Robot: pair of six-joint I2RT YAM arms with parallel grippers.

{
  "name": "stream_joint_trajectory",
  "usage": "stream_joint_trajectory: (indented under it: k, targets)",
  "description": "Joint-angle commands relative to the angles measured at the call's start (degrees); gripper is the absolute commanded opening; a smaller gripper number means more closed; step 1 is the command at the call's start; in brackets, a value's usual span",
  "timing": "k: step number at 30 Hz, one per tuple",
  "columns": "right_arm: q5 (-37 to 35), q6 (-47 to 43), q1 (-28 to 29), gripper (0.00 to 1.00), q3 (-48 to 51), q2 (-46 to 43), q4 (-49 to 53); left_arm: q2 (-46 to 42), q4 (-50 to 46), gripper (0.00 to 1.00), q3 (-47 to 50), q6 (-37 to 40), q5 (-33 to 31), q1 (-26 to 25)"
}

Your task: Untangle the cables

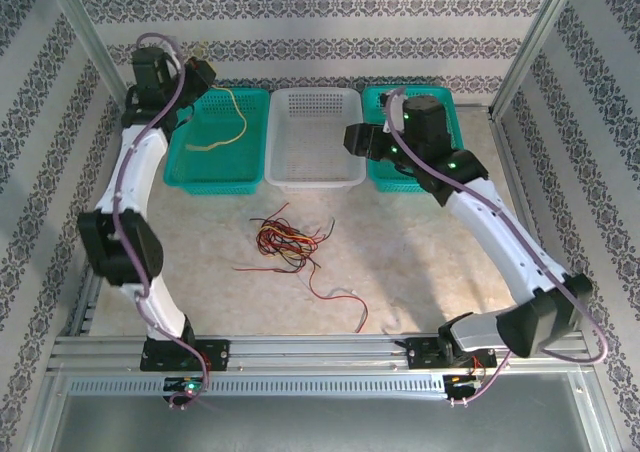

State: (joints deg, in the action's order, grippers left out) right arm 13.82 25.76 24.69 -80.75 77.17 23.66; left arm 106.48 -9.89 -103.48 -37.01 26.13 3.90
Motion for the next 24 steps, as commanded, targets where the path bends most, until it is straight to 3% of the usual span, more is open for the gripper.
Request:
stream_joint_trajectory:
  k: [1, 10, 17, 20, 24]
  targets:
    - [0.93, 0.86, -0.04, 0.59, 2.59, -4.07, 1.19, 8.19, -6.12, 0.00, -5.05, 11.27, 0.41, 0.01]
    - [2.22, 1.93, -4.01, 0.56, 6.05, -7.93, 1.84, 18.53, 0.30, 0.01, -5.79, 15.75, -5.00, -0.12]
    - [4.71, 1.15, -5.42, 0.54, 2.82, -4.46, 3.24, 19.73, 7.09, 0.59, -0.84, 14.41, -5.12, -0.25]
    - [4.51, 0.56, -5.35, 0.58, 2.42, -4.04, 4.25, 18.14, 7.04, 0.68, 0.12, 14.67, -5.00, -0.87]
    - [1.53, -1.03, -4.29, 0.62, 2.97, -3.98, 7.04, 12.45, 5.75, 0.75, 3.28, 15.07, -10.39, -2.44]
